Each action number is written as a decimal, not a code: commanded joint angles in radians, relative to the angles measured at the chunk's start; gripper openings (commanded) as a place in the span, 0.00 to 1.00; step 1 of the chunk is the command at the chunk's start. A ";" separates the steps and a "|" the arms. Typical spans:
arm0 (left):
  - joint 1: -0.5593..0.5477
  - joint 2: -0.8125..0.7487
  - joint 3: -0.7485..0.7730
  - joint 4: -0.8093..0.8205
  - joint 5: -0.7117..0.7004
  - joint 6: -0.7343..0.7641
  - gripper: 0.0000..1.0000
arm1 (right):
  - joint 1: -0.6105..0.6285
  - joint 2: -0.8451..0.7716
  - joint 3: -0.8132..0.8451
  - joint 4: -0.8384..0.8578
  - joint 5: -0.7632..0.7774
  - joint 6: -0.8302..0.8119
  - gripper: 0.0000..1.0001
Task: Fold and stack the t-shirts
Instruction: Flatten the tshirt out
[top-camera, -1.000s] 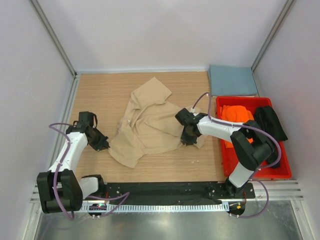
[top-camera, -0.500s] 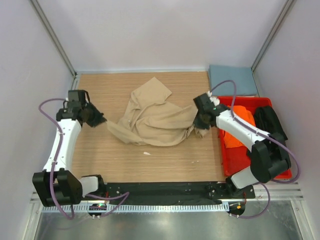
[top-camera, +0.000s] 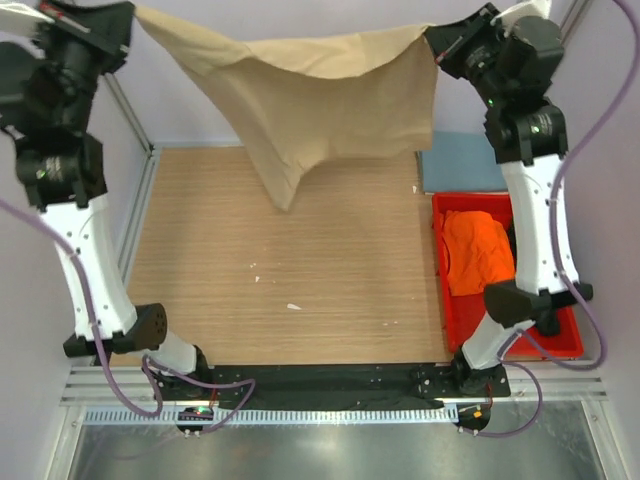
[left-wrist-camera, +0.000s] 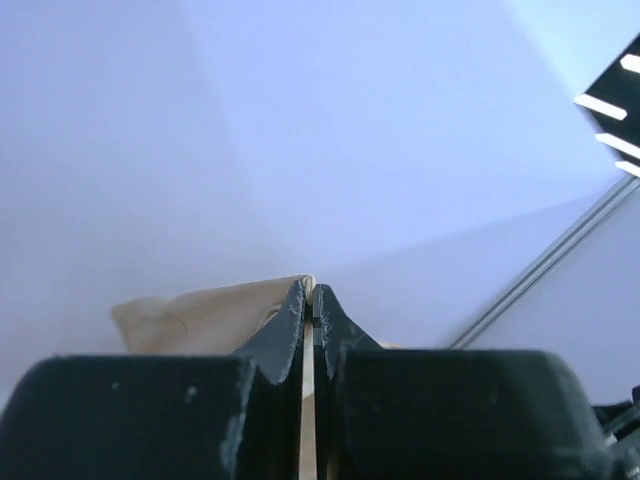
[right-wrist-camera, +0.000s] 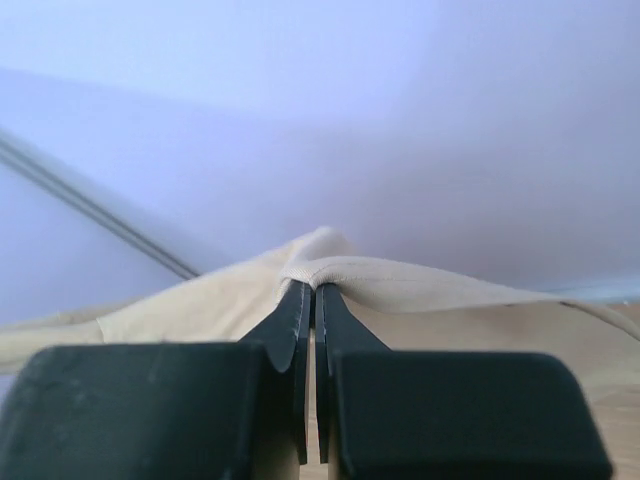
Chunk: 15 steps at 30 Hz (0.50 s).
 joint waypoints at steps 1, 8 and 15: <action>0.034 -0.094 0.134 0.094 -0.080 0.023 0.00 | 0.002 -0.175 -0.086 0.105 -0.101 0.007 0.01; 0.034 -0.179 0.226 0.090 -0.137 0.047 0.00 | 0.002 -0.342 -0.116 0.109 -0.114 0.021 0.01; -0.038 -0.309 0.320 0.063 -0.267 0.162 0.00 | 0.014 -0.614 -0.318 0.017 -0.315 0.064 0.01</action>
